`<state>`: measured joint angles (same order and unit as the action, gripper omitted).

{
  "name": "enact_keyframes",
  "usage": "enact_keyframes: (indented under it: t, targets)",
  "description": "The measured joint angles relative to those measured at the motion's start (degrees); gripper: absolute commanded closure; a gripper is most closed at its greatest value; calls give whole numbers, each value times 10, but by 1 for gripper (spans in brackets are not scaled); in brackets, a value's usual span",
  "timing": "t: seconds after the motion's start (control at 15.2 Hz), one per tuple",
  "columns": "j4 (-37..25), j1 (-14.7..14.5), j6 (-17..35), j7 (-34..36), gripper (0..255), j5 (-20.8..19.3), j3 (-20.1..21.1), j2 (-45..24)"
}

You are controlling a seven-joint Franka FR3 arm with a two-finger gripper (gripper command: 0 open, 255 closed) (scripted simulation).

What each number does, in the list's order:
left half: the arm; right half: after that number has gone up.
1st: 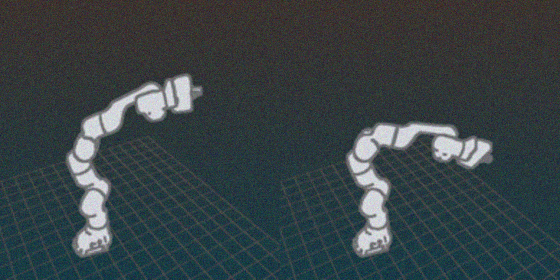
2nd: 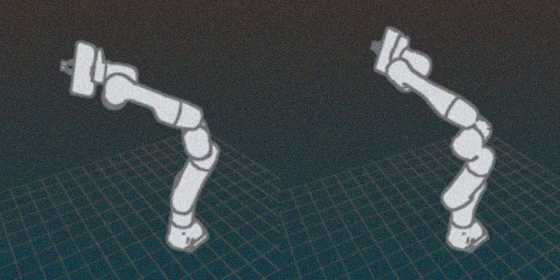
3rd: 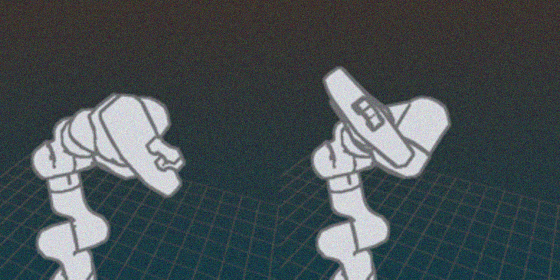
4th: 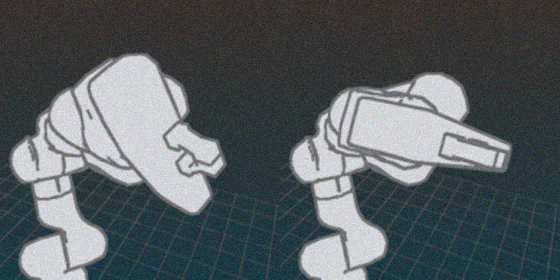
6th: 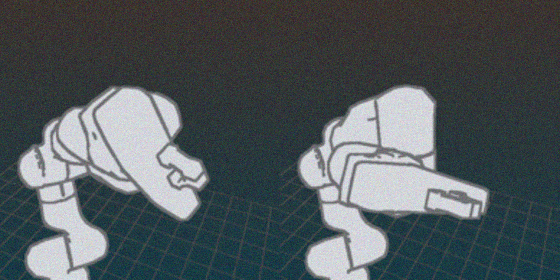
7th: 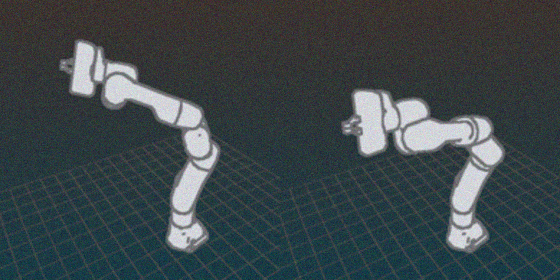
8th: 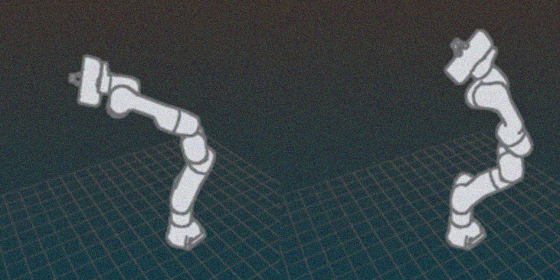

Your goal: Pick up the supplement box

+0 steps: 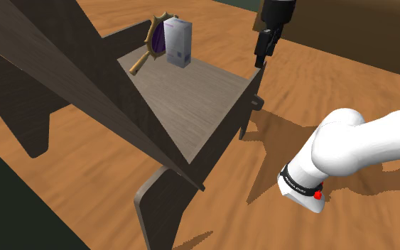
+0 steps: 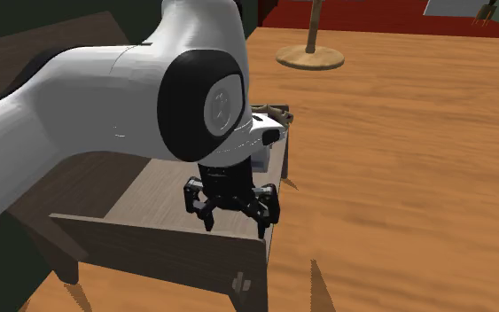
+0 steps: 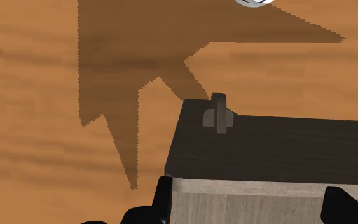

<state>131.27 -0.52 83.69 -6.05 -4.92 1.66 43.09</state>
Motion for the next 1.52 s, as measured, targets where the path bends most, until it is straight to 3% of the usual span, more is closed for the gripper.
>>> enact_keyframes:
  t: [0.2,0.59,1.19,1.52]
  targets:
    - [-23,-1,6,2,0,1,2,-27]
    - [-128,-3,30,9,0,4,13,-151]
    - [-355,-9,12,22,0,-2,32,-353]
    - [-516,-16,-21,26,0,-13,41,-477]
